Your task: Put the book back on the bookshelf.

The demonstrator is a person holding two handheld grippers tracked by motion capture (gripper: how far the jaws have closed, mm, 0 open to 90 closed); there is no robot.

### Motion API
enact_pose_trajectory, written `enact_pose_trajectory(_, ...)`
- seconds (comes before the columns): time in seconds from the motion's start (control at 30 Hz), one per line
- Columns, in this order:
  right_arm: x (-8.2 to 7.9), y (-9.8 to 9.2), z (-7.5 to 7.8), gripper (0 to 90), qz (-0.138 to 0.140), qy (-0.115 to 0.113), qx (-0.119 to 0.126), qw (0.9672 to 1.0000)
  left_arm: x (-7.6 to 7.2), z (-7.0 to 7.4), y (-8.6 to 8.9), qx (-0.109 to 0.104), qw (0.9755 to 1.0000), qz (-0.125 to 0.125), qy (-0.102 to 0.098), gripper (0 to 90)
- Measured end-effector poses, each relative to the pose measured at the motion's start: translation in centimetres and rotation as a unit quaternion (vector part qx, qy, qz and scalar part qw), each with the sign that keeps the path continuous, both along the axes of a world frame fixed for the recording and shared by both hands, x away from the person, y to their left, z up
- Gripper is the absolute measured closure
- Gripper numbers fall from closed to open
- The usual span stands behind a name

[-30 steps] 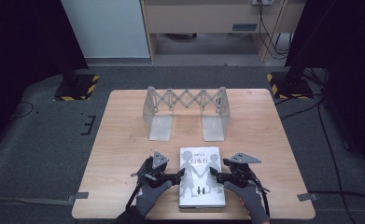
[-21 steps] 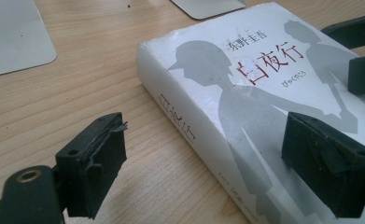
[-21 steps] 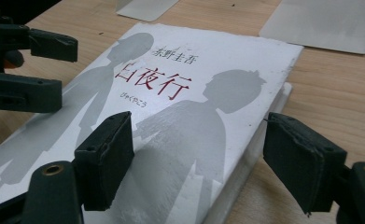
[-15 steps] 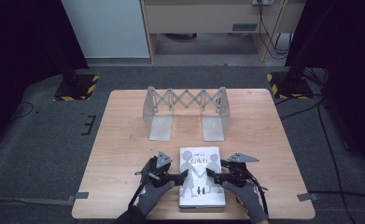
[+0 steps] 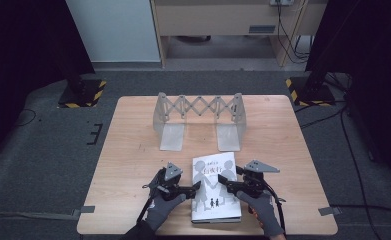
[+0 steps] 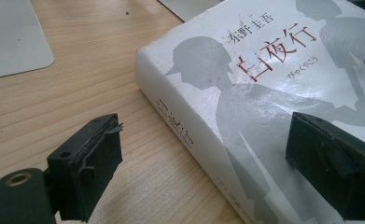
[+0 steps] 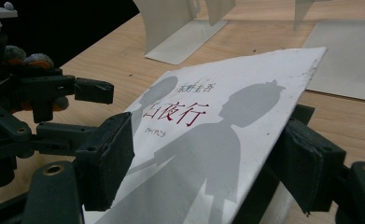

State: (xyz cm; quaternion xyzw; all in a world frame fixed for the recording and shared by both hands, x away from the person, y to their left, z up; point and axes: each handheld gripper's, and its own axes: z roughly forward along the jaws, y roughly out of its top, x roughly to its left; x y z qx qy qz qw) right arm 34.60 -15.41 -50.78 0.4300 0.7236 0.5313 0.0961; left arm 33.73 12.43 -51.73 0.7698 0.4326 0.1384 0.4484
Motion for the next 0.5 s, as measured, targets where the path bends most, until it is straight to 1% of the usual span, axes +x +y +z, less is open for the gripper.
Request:
enact_pose_trajectory(0.13, 0.16, 0.41, -0.32, 25.5, 0.0, 0.008, -0.003, 1.0, -0.04, -0.06, 0.05, 0.001, 1.0, -0.001, -0.003, 9.6)
enact_pose_trajectory(0.17, 0.2, 0.5, -0.41, 25.5, 0.003, 0.014, -0.001, 0.9999, -0.03, -0.06, 0.08, 0.001, 1.0, -0.001, -0.002, 9.6)
enact_pose_trajectory(0.3, 0.38, 0.69, -0.56, 25.8, 0.011, 0.021, 0.001, 0.9997, 0.0, -0.14, 0.1, -0.001, 1.0, 0.0, -0.003, 9.0)
enact_pose_trajectory(0.4, 0.42, 0.9, -0.73, 25.4, 0.014, 0.031, 0.002, 0.9994, 0.02, -0.22, 0.17, -0.003, 1.0, -0.001, -0.003, 8.6)
enact_pose_trajectory(0.5, 0.43, 1.06, -0.81, 25.4, 0.014, 0.032, 0.002, 0.9994, -0.01, -0.25, 0.21, -0.003, 1.0, 0.0, -0.003, 8.6)
